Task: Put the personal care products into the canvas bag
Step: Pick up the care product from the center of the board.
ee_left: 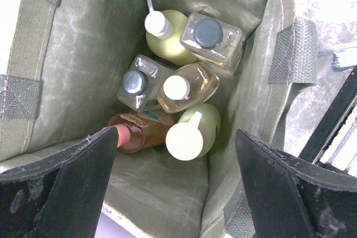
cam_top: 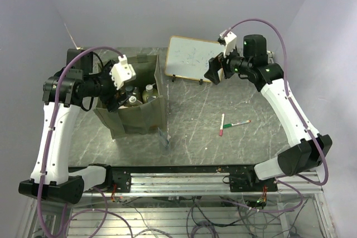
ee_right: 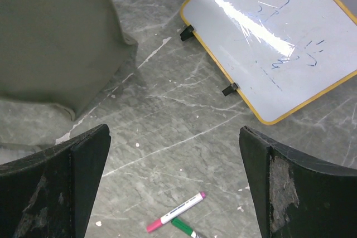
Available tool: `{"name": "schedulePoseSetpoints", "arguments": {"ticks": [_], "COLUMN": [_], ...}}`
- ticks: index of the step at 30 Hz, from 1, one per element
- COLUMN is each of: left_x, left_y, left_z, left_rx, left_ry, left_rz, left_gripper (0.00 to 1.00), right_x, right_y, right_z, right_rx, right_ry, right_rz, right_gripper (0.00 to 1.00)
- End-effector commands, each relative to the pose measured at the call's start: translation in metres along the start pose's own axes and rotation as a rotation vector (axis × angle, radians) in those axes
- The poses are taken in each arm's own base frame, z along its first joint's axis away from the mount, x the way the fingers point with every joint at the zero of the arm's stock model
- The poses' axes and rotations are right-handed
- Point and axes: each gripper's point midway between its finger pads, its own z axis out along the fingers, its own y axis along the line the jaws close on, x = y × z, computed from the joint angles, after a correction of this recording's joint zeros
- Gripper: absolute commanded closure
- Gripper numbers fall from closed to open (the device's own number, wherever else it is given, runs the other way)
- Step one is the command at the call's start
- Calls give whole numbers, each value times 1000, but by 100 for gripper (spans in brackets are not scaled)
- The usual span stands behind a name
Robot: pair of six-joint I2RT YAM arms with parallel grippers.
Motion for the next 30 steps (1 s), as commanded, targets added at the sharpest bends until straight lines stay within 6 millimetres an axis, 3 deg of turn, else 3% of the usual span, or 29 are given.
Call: {"name": "schedulePoseSetpoints", "arguments": {"ticks": [1,15,30], "left_x": [-19,-45,-54], "left_y": [0,-12,-74], "left_z": [-6,-12,9], "left_rx": [-9,38,261], "left_ry": [-71,-133,-81], "left_rz": [30,4,206], "left_gripper": [4,10,14], "right_x": [-13,-12,-8], "right_y": [-2,-10,-22], "right_z": [-8,-1,-5], "right_rx": [45,71,147], "right_ry": [-55,-38,-32], "right_rz": [-2,21,24], "right_gripper": [0,0,0]}}
